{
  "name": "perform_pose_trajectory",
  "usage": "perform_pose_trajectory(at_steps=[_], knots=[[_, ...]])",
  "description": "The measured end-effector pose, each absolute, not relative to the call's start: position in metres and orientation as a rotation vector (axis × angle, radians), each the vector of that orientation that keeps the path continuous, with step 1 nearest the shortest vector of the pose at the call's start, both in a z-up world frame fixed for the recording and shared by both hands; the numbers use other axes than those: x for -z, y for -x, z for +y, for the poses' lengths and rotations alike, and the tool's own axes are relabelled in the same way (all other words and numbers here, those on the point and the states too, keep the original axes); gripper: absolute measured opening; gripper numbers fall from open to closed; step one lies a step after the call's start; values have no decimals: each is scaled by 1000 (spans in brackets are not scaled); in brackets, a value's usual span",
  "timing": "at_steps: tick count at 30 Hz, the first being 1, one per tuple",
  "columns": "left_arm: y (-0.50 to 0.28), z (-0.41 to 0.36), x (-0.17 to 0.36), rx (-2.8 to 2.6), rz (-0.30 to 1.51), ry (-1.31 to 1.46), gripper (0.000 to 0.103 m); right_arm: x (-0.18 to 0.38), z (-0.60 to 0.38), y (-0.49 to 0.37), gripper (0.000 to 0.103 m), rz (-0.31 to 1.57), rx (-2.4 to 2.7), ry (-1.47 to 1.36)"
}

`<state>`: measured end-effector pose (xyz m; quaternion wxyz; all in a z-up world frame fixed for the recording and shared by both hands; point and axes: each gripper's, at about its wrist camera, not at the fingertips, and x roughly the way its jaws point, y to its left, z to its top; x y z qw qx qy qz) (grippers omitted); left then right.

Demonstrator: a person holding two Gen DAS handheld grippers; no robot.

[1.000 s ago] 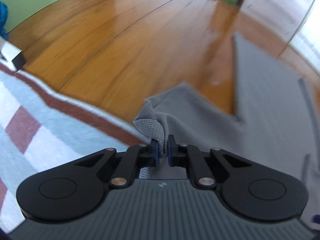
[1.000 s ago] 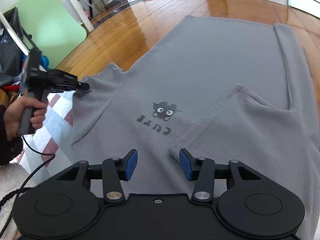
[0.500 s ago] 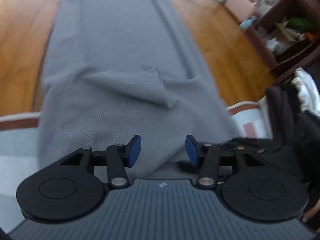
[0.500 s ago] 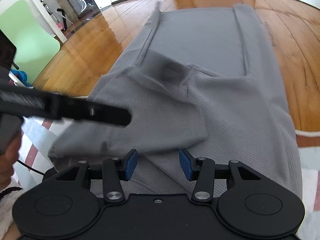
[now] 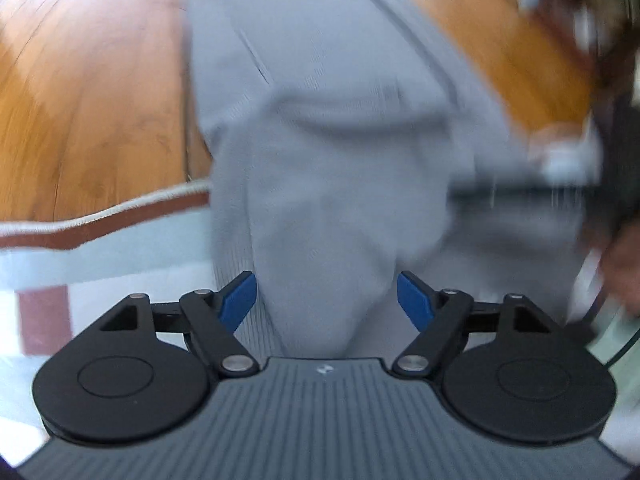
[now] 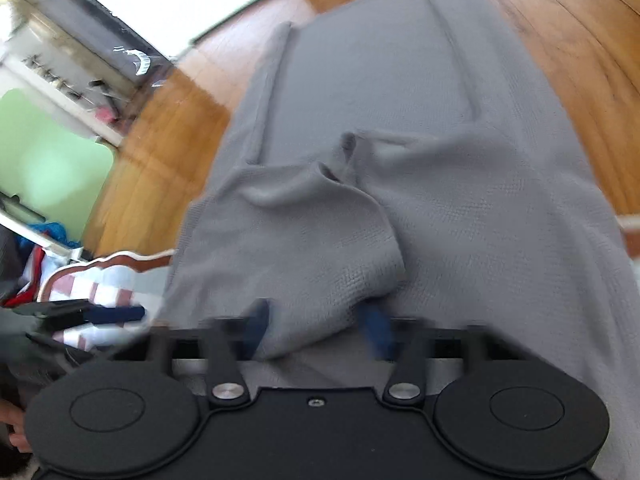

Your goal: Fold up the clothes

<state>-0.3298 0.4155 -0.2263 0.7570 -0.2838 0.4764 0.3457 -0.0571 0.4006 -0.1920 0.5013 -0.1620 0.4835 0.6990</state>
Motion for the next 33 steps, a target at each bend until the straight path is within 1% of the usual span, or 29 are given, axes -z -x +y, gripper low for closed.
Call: perform_pose_trajectory(at_steps=[1,2,3,4,5,6,8,9,10,11,12,13,14,16,18,20,21,22,24,25,26,27,28,29,30,31,32,33], knots=[[319,407,232,-728,1119,543,77,188,402,62,5,1120,-1729,400],[310,399,237,-708,1192,469,77,173,393,66,5,1015,-1774,397],[308,393,242,-727,1238,409,73,158,385,71,5,915,-1813,395],[308,390,243,-772,1265,351,67,152,381,71,5,911,-1795,426],[308,388,244,-813,1285,299,65,147,378,72,5,906,-1776,460],[312,389,239,-831,1262,295,60,156,378,75,6,879,-1736,553],[324,397,228,-842,1191,379,41,174,379,81,8,822,-1650,734],[329,400,224,-848,1163,416,27,184,379,82,12,809,-1591,808],[332,401,223,-858,1156,425,23,187,376,79,13,816,-1586,800],[335,401,222,-872,1153,428,22,189,373,75,14,825,-1582,788],[338,401,222,-883,1147,433,21,184,370,70,28,870,-1611,734],[340,402,221,-874,1135,450,21,181,370,64,39,916,-1629,677],[339,401,222,-847,1125,465,21,177,369,58,42,961,-1646,619],[336,397,224,-769,1130,479,21,170,374,48,43,1021,-1676,521],[330,394,231,-767,1190,442,21,164,385,38,44,1074,-1683,448],[326,397,238,-805,1254,417,21,159,399,26,47,1136,-1684,368],[325,397,238,-831,1281,394,21,159,409,21,54,1178,-1683,336],[323,398,239,-856,1308,371,21,161,421,18,56,1224,-1675,311],[318,390,232,-867,1344,298,21,166,440,15,56,1293,-1661,286],[315,382,227,-848,1343,266,23,168,449,15,56,1316,-1656,287],[314,373,221,-824,1329,248,23,169,456,16,56,1329,-1650,291],[314,368,218,-779,1315,270,28,169,462,16,56,1339,-1650,296],[315,364,214,-737,1303,291,37,168,467,17,56,1352,-1650,310],[315,366,210,-714,1305,304,39,168,472,20,55,1365,-1641,328],[316,369,205,-698,1295,320,40,166,474,18,51,1371,-1642,338],[317,382,194,-715,1225,354,43,162,475,18,46,1370,-1655,346],[319,395,183,-730,1155,387,45,159,475,17,43,1365,-1661,356],[320,408,172,-745,1084,420,45,157,478,18,37,1352,-1664,373]])
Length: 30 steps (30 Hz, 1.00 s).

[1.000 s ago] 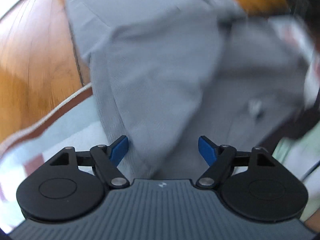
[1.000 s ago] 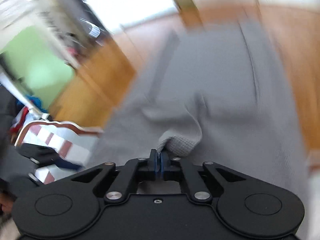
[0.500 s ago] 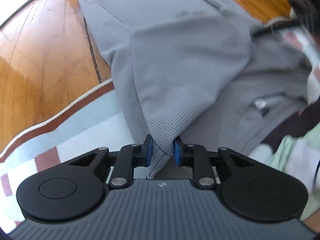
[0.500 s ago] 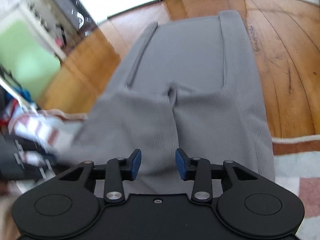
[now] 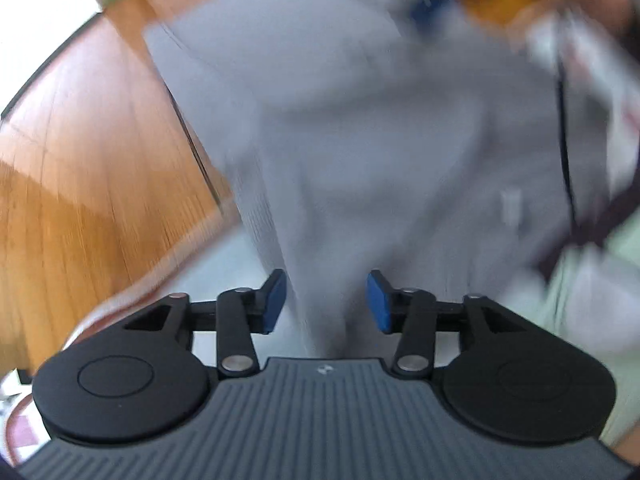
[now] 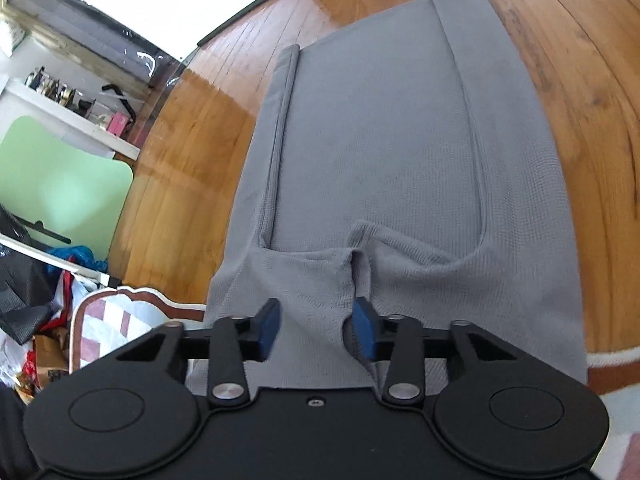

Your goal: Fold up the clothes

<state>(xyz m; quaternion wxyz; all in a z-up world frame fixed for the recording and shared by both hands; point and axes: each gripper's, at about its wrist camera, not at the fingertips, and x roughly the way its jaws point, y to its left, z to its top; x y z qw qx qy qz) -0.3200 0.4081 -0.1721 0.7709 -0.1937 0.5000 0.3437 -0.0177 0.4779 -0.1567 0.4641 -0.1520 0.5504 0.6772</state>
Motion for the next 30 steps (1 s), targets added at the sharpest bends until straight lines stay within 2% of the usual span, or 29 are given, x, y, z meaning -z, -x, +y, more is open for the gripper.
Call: perform_pose_trajectory(at_steps=[4,6,9,12,13,14,15,17,20,23,27,28,29,30], knots=[[335,461,170,-756,790,665,45,165,495,28,33,1328,-1684,438],[342,466,194,-746,763,723,45,176,506,34,33,1341,-1682,462],[356,456,235,-730,846,747,42,196,520,46,35,1351,-1655,506],[369,449,244,-703,836,760,42,207,521,54,34,1304,-1630,516],[370,450,243,-701,838,772,42,205,520,57,26,1263,-1640,525],[371,451,243,-702,836,784,42,202,519,59,10,1220,-1650,533],[372,451,244,-703,834,796,42,196,516,63,5,1125,-1677,539],[372,451,242,-705,840,800,42,183,513,62,5,969,-1694,517],[373,447,240,-711,855,794,42,176,518,52,2,918,-1651,485],[369,450,242,-715,865,788,43,178,526,50,2,884,-1603,582],[370,461,242,-709,849,805,47,163,510,57,11,951,-1648,550],[372,463,240,-713,845,808,51,161,499,60,26,959,-1674,537],[373,465,238,-716,841,810,57,158,488,64,35,968,-1699,524],[375,467,236,-722,841,813,72,155,478,67,44,975,-1724,513]])
